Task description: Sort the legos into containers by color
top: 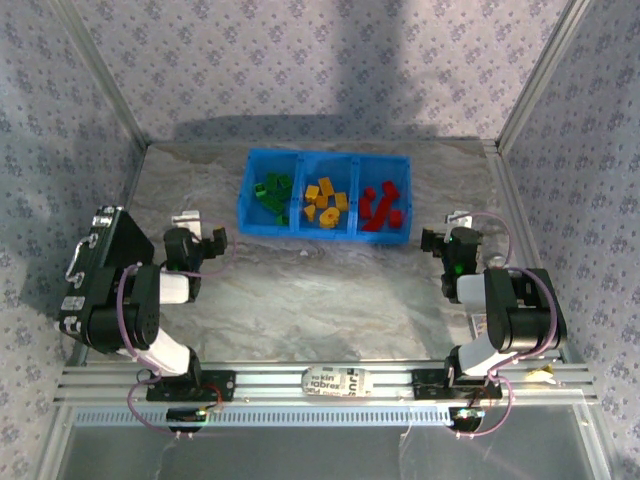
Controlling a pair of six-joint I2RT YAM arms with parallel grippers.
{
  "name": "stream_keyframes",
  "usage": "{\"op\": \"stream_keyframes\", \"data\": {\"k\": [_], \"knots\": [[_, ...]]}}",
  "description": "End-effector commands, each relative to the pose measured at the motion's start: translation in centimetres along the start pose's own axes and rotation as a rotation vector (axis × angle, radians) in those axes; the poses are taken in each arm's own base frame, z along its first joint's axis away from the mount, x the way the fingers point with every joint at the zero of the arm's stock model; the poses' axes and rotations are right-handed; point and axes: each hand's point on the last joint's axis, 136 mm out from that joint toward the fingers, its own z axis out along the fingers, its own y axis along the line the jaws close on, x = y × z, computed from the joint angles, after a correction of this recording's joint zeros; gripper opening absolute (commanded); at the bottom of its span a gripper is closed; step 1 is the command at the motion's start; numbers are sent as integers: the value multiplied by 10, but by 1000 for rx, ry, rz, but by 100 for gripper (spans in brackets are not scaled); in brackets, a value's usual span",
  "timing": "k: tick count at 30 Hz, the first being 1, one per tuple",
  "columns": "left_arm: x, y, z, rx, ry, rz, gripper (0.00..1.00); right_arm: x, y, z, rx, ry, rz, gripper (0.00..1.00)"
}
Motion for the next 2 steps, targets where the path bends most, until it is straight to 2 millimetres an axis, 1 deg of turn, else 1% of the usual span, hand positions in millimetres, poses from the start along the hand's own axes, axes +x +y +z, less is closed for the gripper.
{"op": "stream_keyframes", "data": {"k": [1,2], "knots": [[-13,-3,2,22,-29,6,100,-13,1,0,-4,-37,16,99],[-15,-3,2,23,-33,6,100,-12,1,1,-4,-35,16,99]]}}
